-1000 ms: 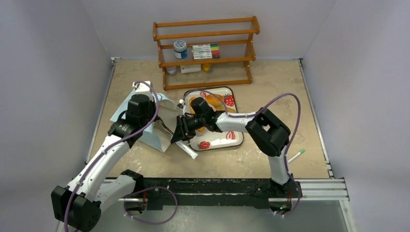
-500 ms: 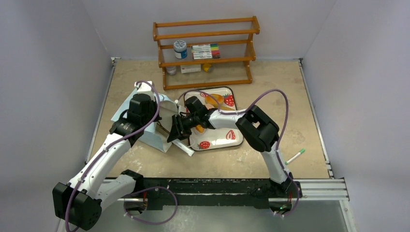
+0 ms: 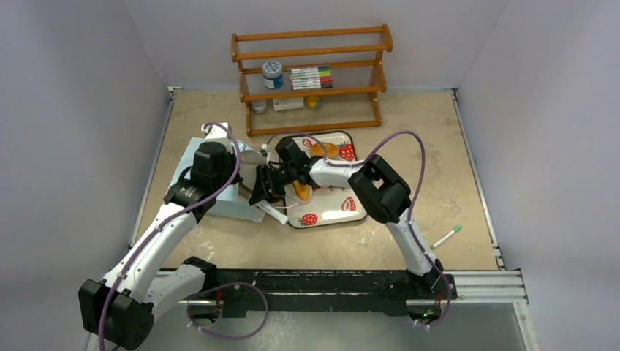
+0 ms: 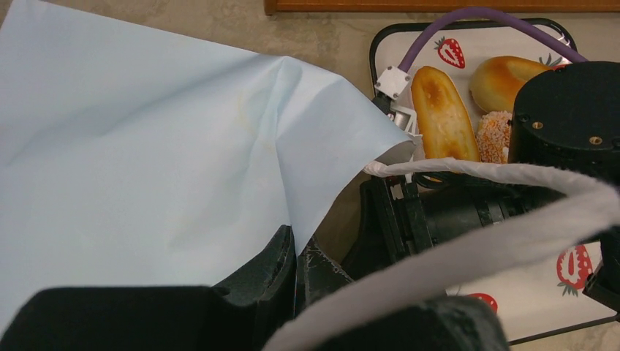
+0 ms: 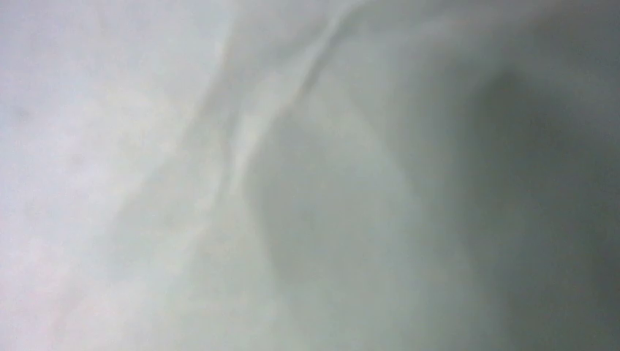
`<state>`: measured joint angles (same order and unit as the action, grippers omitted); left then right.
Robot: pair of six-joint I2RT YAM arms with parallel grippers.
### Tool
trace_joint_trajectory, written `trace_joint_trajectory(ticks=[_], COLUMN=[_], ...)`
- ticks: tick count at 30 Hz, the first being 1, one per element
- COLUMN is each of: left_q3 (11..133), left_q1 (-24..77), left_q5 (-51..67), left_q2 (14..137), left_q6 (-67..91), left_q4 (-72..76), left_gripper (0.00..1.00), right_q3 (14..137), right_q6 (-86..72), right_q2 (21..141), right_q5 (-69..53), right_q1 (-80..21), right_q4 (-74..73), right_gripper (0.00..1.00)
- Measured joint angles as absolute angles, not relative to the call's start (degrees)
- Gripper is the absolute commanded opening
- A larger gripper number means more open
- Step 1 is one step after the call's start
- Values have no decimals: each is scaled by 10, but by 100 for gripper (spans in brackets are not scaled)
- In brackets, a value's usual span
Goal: Take the fake bread out of the paper bag
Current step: Take out the fake bread from the paper bag.
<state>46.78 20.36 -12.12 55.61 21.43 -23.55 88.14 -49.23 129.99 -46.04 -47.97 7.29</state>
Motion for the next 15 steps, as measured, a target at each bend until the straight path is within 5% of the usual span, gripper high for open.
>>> trace_joint_trajectory(ticks=[15], left_q3=[468], left_q1=[202], left_q5=[-114], left_q2=[553], left_q6=[200], left_q4=[-254], left_gripper=[0], right_q3=[1005], right_q6=[-506], right_q2=[1376], right_q5=[-460], right_q1=[-479], right_q4=[46], right_gripper=[51])
